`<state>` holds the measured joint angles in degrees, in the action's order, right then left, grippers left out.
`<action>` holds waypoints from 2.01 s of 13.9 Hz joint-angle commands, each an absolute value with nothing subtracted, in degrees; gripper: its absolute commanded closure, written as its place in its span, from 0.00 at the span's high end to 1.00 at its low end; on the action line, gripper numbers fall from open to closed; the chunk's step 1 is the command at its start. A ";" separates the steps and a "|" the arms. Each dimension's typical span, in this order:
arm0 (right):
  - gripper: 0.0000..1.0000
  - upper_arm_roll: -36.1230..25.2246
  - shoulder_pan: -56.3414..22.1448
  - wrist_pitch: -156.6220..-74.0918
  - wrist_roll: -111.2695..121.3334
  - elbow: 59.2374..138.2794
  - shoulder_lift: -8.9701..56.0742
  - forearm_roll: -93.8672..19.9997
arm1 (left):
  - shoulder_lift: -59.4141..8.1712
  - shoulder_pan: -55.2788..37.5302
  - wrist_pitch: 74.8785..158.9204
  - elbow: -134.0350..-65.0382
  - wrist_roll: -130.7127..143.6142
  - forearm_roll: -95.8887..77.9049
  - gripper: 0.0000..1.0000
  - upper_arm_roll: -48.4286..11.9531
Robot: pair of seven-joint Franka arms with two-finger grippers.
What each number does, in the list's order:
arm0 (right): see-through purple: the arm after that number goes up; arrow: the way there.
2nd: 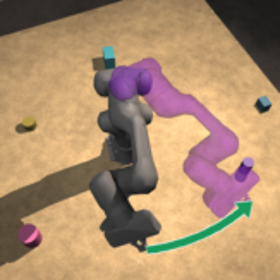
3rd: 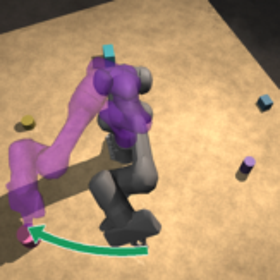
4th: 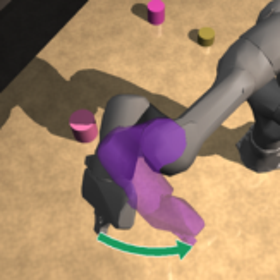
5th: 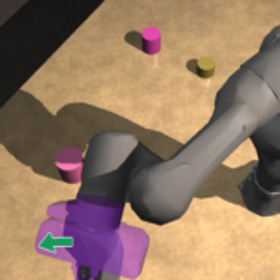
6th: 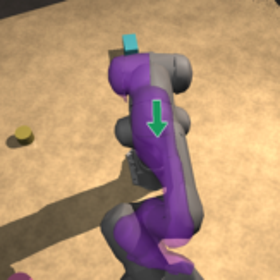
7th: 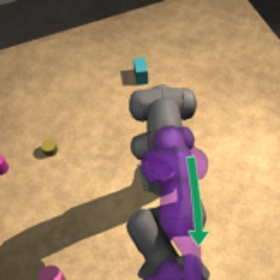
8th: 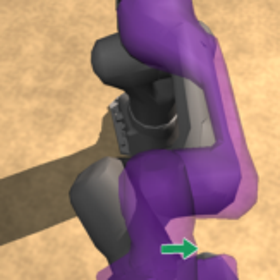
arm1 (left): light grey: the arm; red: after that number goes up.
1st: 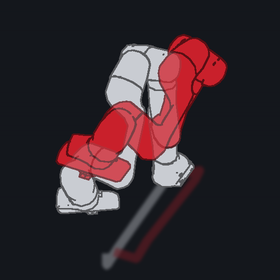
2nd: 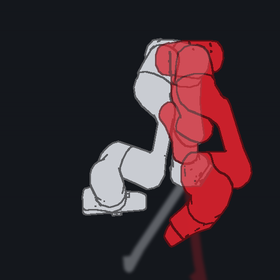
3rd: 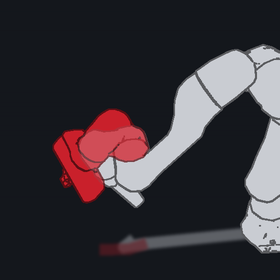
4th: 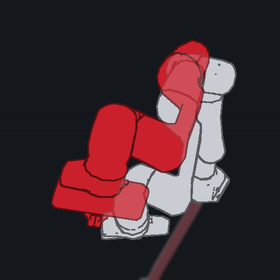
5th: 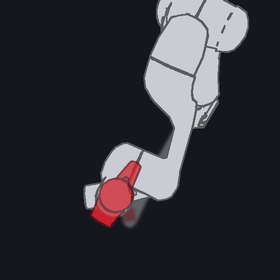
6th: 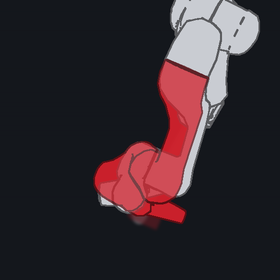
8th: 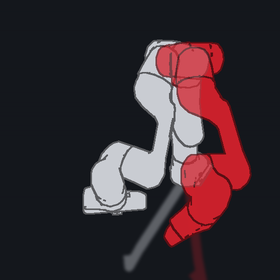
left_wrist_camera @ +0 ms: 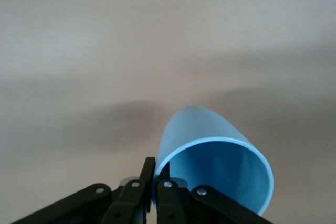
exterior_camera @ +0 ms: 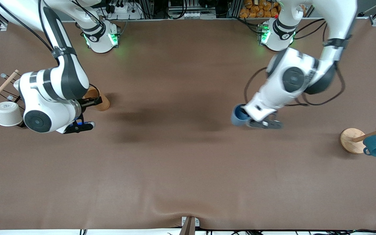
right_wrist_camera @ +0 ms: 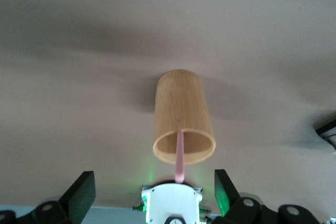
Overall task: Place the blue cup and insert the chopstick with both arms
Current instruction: 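Carry the blue cup with the left gripper while the right gripper grasps the chopstick, then set the blue cup down and open the left gripper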
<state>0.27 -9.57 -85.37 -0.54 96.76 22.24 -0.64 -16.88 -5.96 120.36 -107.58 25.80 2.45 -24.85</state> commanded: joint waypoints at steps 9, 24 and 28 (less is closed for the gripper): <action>0.72 0.18 -9.41 -87.45 0.53 102.66 21.53 1.05 | -34.09 -26.53 119.88 -94.22 58.43 14.14 0.00 -24.17; 0.38 0.00 -9.23 -84.64 0.53 102.57 20.83 1.14 | -25.16 -20.85 117.87 -93.69 65.83 14.33 1.00 -24.08; 0.31 0.00 -9.23 -85.51 0.44 102.57 21.36 1.14 | -17.51 -12.50 115.05 -93.60 62.33 13.10 1.00 -24.61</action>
